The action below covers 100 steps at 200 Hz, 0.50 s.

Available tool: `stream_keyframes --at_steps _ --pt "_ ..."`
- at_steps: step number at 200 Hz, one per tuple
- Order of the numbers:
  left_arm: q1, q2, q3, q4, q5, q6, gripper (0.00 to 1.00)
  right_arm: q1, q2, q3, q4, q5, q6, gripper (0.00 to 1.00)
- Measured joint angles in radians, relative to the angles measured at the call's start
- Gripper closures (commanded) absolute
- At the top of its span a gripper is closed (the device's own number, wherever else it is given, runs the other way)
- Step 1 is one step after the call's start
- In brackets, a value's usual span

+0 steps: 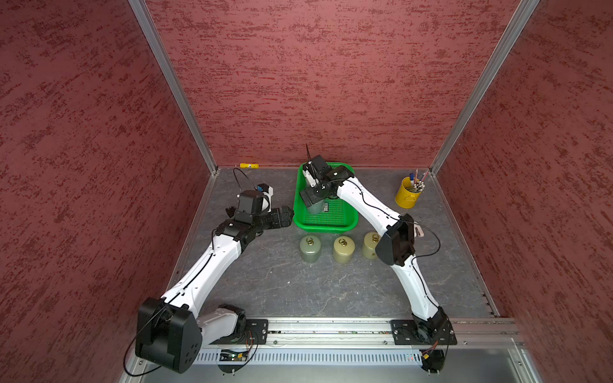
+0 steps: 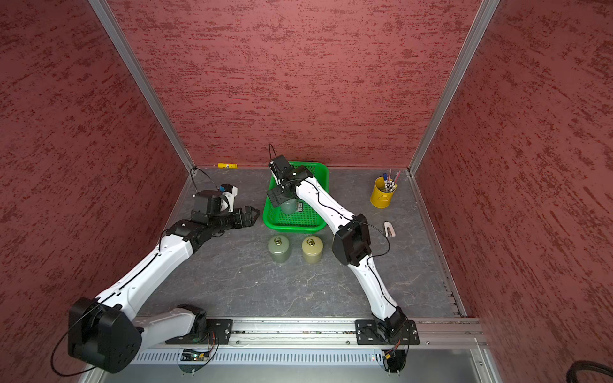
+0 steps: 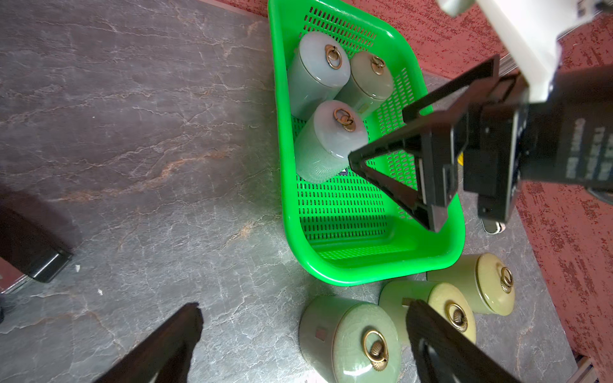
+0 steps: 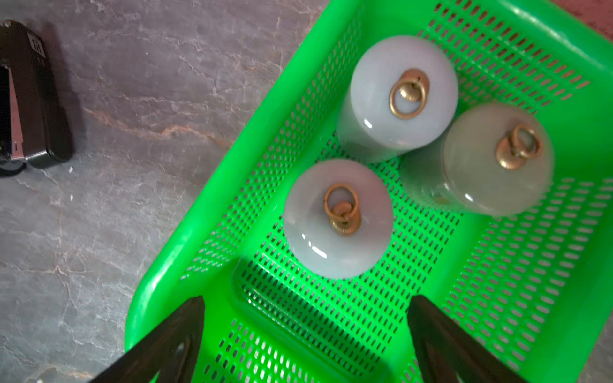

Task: Take the tea canister out of the basket
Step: Pick up the tea canister from the basket.

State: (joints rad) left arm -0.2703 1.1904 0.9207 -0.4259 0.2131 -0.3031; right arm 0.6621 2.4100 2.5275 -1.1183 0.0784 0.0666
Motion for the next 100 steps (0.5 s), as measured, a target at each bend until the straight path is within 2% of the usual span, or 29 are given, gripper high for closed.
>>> stream_keyframes --at_steps 19,100 --pt "0.000 0.000 0.000 0.000 0.000 0.000 0.00 -0.011 0.036 0.053 -0.019 -0.004 0.004 0.01" --pt "-0.001 -0.002 0.000 -0.002 0.014 0.000 0.00 -0.036 0.063 0.054 0.006 -0.007 -0.044 0.01"
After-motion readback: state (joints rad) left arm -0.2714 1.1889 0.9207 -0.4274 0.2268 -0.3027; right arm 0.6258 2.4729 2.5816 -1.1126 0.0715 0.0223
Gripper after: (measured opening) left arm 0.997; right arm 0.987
